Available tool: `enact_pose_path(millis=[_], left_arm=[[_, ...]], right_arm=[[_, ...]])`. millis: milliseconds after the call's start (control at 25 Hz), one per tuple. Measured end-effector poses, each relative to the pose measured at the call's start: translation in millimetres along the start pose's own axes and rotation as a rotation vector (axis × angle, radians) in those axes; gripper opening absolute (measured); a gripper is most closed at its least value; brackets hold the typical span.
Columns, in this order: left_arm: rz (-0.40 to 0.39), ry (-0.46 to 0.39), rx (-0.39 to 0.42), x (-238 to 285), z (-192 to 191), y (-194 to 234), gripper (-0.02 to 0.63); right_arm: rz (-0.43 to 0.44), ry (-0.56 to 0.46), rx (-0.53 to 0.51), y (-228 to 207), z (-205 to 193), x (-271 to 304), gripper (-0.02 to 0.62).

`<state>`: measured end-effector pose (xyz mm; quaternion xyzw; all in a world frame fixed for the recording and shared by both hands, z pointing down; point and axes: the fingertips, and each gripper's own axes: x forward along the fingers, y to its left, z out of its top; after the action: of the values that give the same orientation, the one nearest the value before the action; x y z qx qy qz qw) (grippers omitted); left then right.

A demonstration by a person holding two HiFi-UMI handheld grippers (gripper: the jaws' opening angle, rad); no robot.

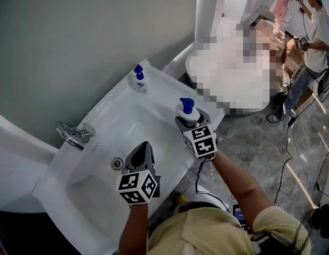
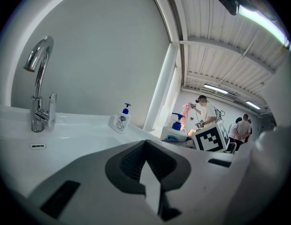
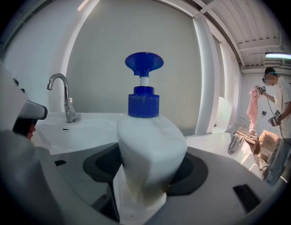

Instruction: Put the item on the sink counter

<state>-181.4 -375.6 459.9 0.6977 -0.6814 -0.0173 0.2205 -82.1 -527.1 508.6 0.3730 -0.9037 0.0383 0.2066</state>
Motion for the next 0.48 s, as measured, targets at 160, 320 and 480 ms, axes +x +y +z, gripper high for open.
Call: enact_pose_path(millis=[160,320,480], left_arm=[[-0.009,0.002,0.000,-0.3,-0.1,-1.3,0.029],[-0.011,0.002,-0.004,-0.9,0.8,0.9,0.029],[-0.022,0.003,-0.005,-1.0,-0.1,0.8,0.029]], right_arm=[[0.000,-0.005,0.004,-1.2,-3.2,1.5,0.295],[-0.004,-0.013,0.029,-3.6,-4.0,1.6,0.295],[-0.006,-0.022,0.030,-3.1,-3.8,1.6,0.295]])
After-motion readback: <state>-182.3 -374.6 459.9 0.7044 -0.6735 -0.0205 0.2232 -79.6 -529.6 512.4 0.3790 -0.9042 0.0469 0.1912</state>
